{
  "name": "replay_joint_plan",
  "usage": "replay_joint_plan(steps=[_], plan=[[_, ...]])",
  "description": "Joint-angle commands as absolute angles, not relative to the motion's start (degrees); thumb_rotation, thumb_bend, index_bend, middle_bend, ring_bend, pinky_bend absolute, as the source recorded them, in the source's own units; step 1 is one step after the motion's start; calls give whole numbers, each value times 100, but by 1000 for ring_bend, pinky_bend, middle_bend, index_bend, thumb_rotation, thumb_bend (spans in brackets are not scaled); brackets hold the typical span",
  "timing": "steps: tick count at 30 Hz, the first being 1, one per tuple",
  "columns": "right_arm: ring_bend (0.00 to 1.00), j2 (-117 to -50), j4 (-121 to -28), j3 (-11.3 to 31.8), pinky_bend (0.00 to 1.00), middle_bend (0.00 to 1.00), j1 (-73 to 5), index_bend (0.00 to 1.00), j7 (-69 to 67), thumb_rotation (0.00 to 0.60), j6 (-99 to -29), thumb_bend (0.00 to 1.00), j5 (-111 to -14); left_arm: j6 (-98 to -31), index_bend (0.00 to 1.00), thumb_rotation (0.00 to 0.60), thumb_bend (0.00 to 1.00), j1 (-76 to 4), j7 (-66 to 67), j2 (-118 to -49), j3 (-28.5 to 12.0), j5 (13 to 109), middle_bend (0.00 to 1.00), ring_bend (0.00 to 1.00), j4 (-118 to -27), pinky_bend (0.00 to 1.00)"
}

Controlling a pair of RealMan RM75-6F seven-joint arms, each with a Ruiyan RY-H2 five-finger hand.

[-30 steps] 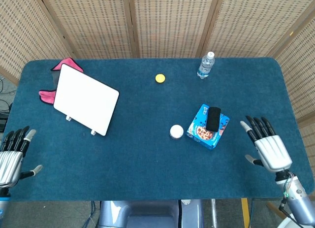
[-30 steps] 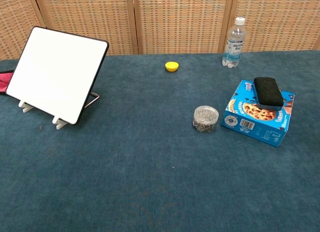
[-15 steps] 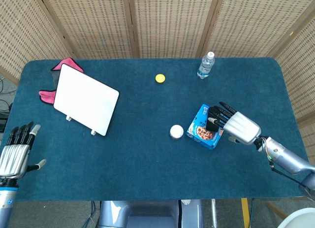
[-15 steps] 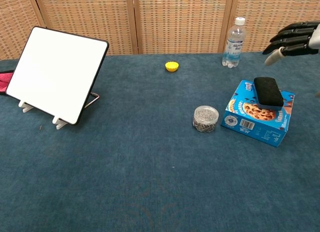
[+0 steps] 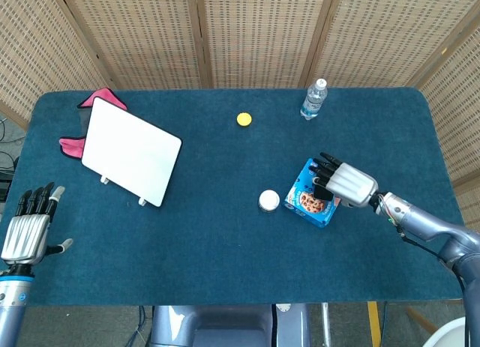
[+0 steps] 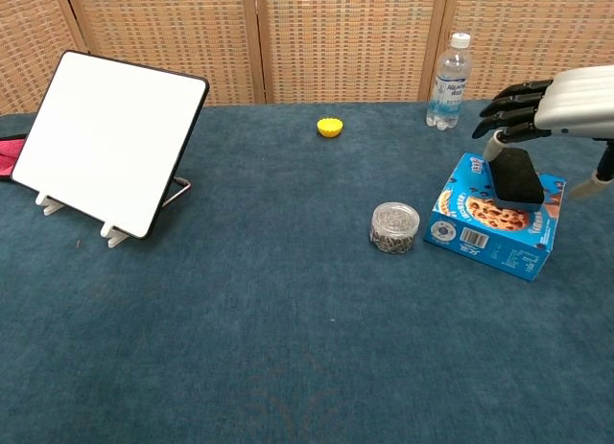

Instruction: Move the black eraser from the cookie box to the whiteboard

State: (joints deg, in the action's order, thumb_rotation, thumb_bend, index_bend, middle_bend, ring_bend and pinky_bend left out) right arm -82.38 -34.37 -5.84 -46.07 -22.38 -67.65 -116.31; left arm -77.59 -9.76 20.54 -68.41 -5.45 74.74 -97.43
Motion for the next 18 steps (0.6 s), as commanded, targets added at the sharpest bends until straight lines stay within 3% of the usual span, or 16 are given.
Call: replay_joint_plan(steps=[1, 13, 18], plan=[[36, -8324, -3353, -620, 58, 143, -4703, 256, -2238, 600, -6678, 0, -11559, -7748, 0, 600, 0, -990, 2061, -6841, -550, 7450, 0, 0, -9741, 0], [96, -8656, -3288, -766, 72, 230, -5076, 327, -1828, 600, -6133, 0, -11297, -7714, 0, 600, 0, -1034, 1965, -6780, -539, 7384, 0, 0, -9738, 0], [182, -8735, -3254, -837, 147, 335, -5088, 423, -1792, 600, -6103, 78, -11198, -7729, 0, 600, 0, -1034, 1930, -6769, -531, 7365, 0, 0, -9742, 0]])
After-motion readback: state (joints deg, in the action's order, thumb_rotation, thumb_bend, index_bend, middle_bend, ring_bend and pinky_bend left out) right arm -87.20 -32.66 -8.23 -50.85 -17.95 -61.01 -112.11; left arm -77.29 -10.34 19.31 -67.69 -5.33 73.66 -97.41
